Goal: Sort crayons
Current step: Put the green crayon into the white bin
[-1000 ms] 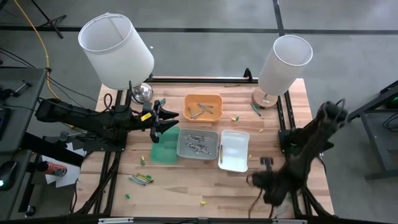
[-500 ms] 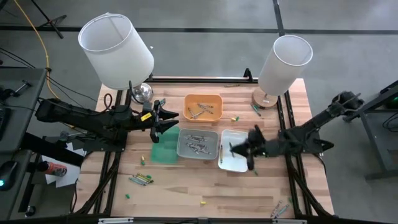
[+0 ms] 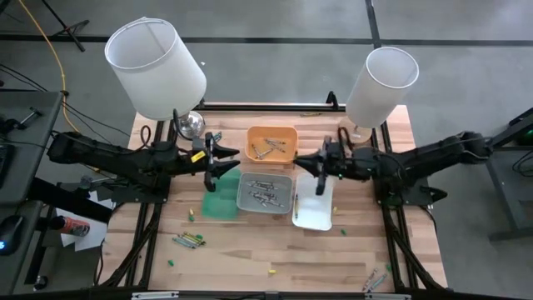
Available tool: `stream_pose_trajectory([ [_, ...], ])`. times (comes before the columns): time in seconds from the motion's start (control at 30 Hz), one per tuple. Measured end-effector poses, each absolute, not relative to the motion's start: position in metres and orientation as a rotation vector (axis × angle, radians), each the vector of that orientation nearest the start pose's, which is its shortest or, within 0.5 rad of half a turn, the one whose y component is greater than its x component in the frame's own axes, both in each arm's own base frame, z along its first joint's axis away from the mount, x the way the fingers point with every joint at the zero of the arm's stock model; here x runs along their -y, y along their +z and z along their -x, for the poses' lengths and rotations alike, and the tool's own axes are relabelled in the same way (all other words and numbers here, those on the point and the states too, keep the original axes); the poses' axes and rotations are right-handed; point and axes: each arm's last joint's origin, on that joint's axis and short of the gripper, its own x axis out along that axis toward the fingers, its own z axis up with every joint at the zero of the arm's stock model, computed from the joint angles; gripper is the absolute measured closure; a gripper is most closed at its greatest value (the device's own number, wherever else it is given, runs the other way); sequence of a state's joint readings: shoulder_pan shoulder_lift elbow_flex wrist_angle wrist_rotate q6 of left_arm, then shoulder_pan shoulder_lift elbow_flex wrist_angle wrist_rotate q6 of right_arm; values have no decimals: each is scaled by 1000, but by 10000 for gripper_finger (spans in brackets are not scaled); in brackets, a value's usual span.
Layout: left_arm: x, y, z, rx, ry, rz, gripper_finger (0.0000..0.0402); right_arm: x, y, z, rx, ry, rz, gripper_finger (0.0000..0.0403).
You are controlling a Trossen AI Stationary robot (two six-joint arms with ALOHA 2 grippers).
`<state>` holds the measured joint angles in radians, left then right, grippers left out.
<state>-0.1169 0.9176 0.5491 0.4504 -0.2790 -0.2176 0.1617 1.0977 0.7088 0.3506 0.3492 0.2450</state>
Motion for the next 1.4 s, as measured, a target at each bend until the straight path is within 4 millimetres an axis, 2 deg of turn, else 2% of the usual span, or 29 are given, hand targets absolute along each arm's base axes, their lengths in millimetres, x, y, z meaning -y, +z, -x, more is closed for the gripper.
stream_pose_trajectory([
  [0.1, 16, 286, -205, 69, 162, 209, 241, -23, 298, -251, -82, -150, -210, 402],
  [0.27, 16, 284, -205, 53, 163, 213, 241, -24, 302, -262, -93, -88, -129, 402],
  [0.73, 16, 282, -205, 29, 166, 207, 241, -24, 305, -263, -90, -88, -176, 402],
  [0.93, 16, 282, -205, 27, 166, 207, 241, -26, 301, -262, -133, -93, -282, 402],
  [1.13, 16, 278, -205, -9, 169, 200, 241, -38, 279, -254, -352, -141, -434, 402],
  [1.27, 16, 275, -205, -44, 173, 193, 241, -48, 261, -242, -521, -285, -589, 402],
  [1.4, 16, 273, -205, -61, 175, 189, 241, -59, 247, -227, -605, -477, -744, 402],
])
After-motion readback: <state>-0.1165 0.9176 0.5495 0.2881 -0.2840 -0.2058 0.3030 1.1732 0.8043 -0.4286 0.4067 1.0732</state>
